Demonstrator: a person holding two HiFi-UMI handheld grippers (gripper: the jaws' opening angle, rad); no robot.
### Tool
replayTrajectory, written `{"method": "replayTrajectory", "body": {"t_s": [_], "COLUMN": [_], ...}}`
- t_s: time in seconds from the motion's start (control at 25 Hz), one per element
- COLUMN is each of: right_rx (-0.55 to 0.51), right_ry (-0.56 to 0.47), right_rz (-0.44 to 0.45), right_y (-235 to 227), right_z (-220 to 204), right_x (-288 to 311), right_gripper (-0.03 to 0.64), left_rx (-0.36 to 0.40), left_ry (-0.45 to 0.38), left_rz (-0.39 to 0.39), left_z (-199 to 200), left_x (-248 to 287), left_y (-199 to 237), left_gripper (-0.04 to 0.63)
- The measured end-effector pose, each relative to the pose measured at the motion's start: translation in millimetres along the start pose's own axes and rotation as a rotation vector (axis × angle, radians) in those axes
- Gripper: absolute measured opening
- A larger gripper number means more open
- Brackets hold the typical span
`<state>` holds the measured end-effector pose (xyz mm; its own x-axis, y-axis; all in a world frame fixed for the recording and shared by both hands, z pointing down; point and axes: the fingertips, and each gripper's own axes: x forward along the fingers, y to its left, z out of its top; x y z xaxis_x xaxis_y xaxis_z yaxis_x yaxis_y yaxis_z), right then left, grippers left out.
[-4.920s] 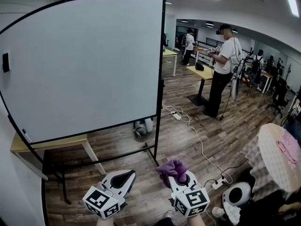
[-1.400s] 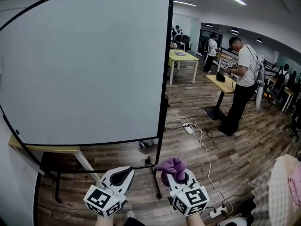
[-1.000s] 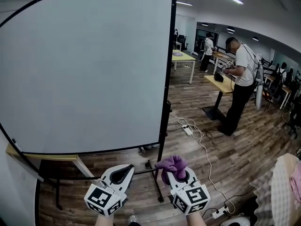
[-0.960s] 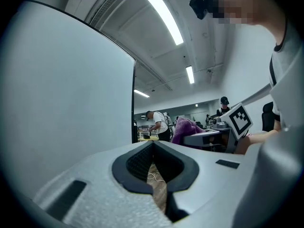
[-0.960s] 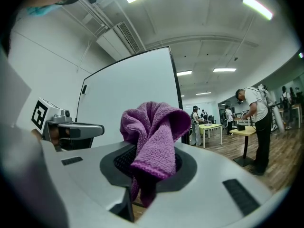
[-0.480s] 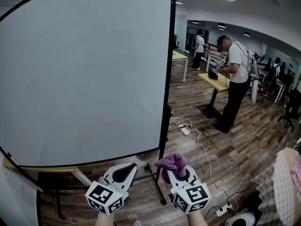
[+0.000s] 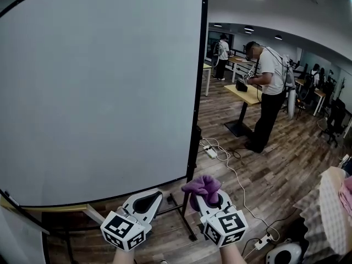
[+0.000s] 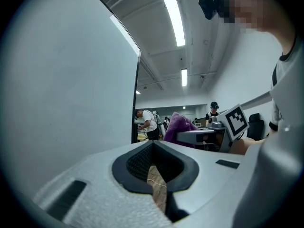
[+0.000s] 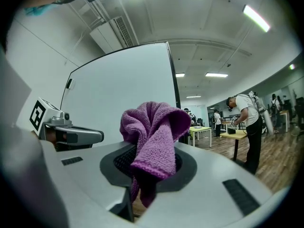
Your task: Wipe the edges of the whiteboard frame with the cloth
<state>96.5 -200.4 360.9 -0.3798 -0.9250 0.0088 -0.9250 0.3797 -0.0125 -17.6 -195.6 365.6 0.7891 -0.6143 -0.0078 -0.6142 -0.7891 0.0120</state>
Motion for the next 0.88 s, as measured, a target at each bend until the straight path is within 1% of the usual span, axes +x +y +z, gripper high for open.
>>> {"method": "replayTrajectory", "body": {"t_s": [0.16, 0.24, 0.32, 0.36, 0.6, 0.88], "right_rx": [-0.011, -0.02, -0.03, -0.035, -0.059, -0.064], "right_ry": [-0.009, -0.014, -0.017, -0.019, -0.035, -0.067], "right_rz": [-0.023, -0.035, -0.045, -0.049, -0.081, -0.111], "right_y": [4, 6, 8, 9, 11, 2], "right_z": [7, 12, 17, 20, 38, 63], "right_x": [8, 12, 15, 17, 22, 29], "right_gripper": [0.069, 0.069, 0.069, 0.069, 0.069, 0.069], "left_rx": [-0.02, -0.059, -0.109, -0.115, -0.031, -0.006], "left_ry": [-0.003, 0.005, -0.007, -0.016, -0.02, -0.018], "left_rz": [-0.036, -0.052, -0.07, -0.075, -0.085, -0.117], "left_z": [2, 2, 7, 10, 13, 13], "left_x": [-2, -2, -3, -4, -3, 3], "left_y": [8, 11, 15, 17, 21, 20], "left_gripper": [0.017, 0.017, 0.017, 0.017, 0.017, 0.017]}}
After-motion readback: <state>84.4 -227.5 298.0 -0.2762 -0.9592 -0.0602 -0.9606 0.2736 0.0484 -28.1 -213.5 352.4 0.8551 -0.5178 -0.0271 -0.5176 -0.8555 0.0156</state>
